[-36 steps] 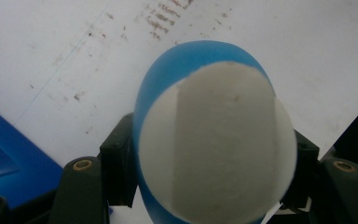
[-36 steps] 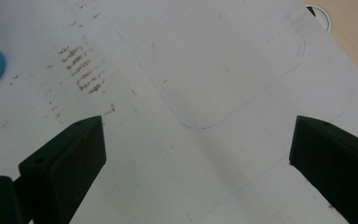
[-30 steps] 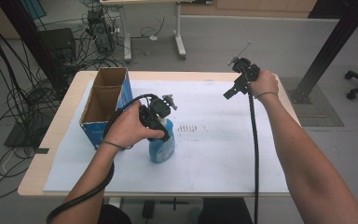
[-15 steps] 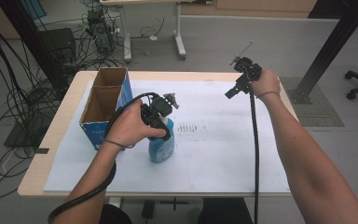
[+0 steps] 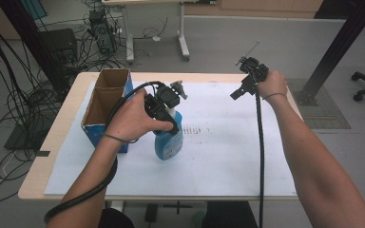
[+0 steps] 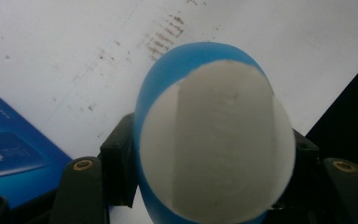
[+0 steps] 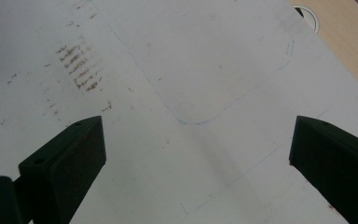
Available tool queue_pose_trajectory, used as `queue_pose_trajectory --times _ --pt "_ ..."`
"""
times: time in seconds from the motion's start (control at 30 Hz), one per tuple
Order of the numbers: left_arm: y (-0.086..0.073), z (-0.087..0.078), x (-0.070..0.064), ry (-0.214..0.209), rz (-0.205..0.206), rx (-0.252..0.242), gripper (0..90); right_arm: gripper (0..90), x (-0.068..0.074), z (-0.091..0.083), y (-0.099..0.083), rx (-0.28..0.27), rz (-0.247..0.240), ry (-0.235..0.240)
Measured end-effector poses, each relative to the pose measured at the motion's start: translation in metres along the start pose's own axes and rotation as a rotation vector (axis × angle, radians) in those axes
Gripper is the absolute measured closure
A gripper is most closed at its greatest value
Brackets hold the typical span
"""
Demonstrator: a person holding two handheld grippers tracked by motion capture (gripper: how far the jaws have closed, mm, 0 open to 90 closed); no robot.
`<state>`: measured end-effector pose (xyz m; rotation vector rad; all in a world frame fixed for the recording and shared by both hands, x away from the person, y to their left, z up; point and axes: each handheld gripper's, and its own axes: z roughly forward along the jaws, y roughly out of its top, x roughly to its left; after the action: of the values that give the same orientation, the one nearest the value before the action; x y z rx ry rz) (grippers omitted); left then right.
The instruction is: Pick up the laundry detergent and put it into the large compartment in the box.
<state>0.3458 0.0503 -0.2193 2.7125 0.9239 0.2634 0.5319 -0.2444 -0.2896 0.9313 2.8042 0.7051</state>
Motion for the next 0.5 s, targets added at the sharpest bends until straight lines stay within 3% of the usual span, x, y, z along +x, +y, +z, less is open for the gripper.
queue_pose_trajectory --times 0.27,0.5 --pt "0.010 -0.023 -0.002 0.008 0.013 -0.008 37.7 3.6 0.001 -0.003 0.000 -0.001 -0.006 -0.002" --pt "0.018 -0.043 -0.006 -0.011 0.004 -0.018 37.7 3.5 -0.002 -0.009 0.000 -0.020 0.001 0.008"
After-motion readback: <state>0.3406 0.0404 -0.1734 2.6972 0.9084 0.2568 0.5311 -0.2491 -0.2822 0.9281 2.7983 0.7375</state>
